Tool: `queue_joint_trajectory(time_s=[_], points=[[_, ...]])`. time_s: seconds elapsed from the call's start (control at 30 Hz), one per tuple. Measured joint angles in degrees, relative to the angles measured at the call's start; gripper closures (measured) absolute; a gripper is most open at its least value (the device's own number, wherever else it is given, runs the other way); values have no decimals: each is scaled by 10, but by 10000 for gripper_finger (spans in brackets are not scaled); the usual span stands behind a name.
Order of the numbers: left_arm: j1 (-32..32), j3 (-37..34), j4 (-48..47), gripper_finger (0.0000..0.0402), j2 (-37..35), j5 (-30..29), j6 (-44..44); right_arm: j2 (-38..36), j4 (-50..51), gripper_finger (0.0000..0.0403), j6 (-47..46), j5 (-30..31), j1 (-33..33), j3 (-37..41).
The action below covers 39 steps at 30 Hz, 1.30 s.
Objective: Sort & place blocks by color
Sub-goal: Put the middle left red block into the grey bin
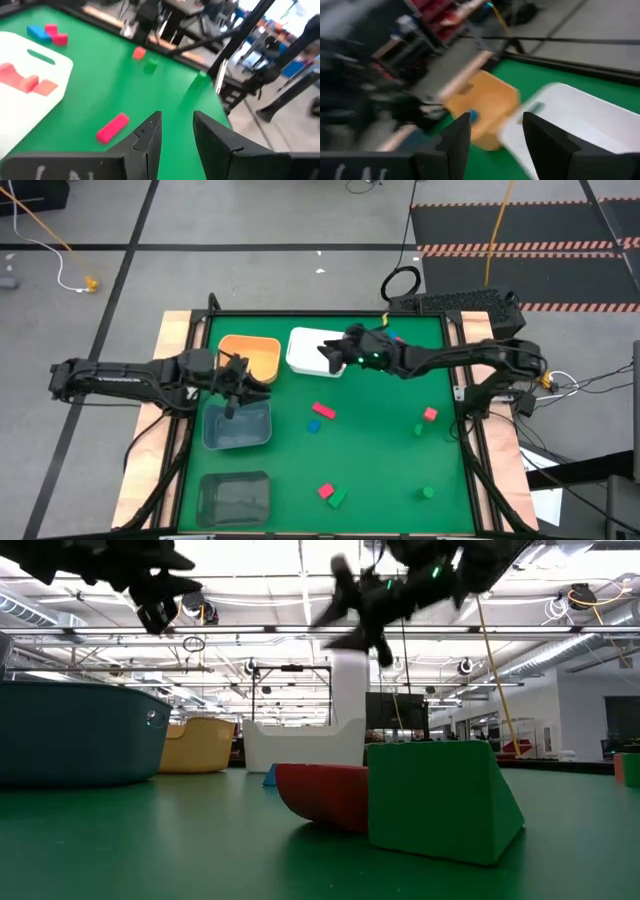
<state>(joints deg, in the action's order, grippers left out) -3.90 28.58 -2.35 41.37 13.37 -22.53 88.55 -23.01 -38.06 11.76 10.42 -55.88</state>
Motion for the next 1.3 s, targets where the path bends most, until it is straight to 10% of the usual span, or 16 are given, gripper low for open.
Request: queue_joint_trajectory(time_s=[0.5,1.0,1.3], points=[[62,0,80,288,157,-46,119,-97,68,229,18,166,-183,0],[146,165,-49,288,296,-96,143,-64,280,227,-66,120,-253,-1],[195,207,-92,288,300,-150,63,40,277,150,-40,120,-255,-1]])
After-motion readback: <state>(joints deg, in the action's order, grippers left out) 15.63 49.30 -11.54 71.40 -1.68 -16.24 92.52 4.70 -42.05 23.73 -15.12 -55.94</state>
